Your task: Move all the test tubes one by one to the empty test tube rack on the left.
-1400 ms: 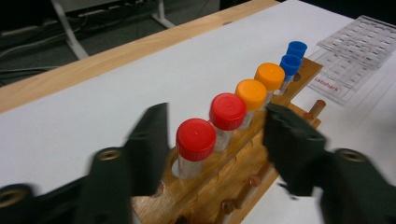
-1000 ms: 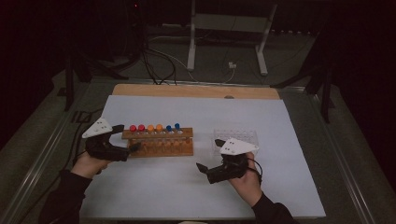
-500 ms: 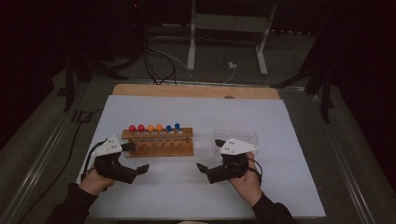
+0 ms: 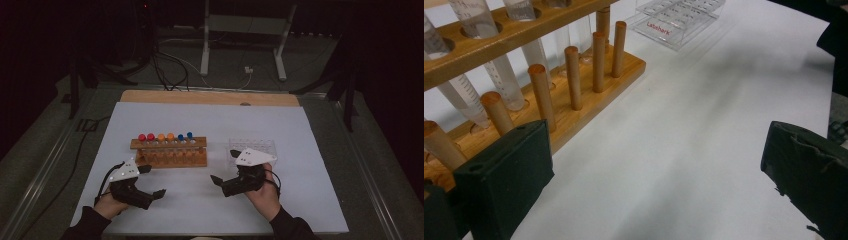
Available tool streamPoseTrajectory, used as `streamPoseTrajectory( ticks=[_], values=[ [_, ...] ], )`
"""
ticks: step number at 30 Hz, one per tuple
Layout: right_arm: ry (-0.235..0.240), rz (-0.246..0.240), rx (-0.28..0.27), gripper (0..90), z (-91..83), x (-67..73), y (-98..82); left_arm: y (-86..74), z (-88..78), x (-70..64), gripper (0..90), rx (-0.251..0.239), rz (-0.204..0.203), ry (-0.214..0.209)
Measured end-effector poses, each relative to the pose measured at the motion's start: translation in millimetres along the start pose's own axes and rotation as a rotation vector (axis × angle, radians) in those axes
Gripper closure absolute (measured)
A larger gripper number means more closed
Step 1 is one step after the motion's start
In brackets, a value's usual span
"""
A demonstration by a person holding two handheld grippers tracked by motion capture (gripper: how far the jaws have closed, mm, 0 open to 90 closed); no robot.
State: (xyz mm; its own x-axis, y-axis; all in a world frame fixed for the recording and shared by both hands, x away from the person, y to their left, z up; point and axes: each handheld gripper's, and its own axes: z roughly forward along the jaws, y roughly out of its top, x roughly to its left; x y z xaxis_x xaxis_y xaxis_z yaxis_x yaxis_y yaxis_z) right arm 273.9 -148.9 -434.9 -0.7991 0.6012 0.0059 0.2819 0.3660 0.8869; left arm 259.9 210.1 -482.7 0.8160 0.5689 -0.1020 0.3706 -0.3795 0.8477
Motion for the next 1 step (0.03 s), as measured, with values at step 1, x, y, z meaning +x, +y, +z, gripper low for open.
streamPoseTrajectory(
  ticks=[1],
  values=[
    [0.0, -0.001, 0.001, 0.1, 0.0, 0.0, -0.1, -0.1, 0.2, -0.3, 1.2, -0.001, 0.008, 0.002]
  ],
)
